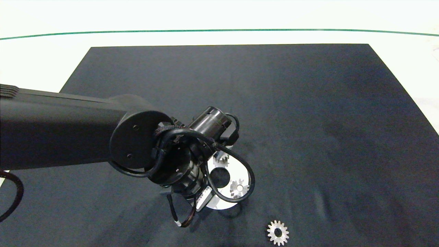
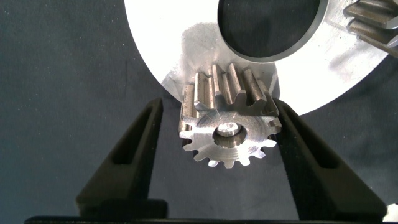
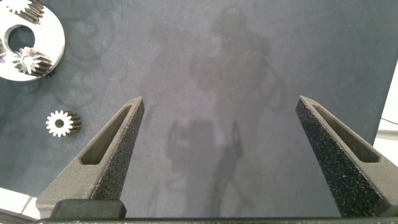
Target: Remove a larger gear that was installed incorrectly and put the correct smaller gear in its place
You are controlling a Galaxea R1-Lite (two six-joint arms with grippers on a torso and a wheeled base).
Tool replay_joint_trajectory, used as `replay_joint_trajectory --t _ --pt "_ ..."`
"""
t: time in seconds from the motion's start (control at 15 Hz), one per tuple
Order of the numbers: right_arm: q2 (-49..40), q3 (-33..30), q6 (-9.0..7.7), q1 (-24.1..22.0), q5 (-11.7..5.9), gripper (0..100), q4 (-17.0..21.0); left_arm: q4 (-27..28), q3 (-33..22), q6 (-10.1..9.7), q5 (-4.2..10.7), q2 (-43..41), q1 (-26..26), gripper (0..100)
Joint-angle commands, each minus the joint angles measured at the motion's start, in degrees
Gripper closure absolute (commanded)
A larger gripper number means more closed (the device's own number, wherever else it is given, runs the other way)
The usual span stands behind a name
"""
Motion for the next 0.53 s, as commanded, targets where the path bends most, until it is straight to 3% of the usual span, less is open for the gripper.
replay_joint_trajectory --t 0.07,0.53 --pt "0.07 0.01 -0.07 0.02 -0.03 0 0.16 0.33 0.35 0.00 0.50 -0.22 -0.10 40" --pt "0.60 0.10 -0.07 -0.07 -0.03 0 0.16 -0.46 0.26 -0.09 0.67 -0.22 -0.27 53"
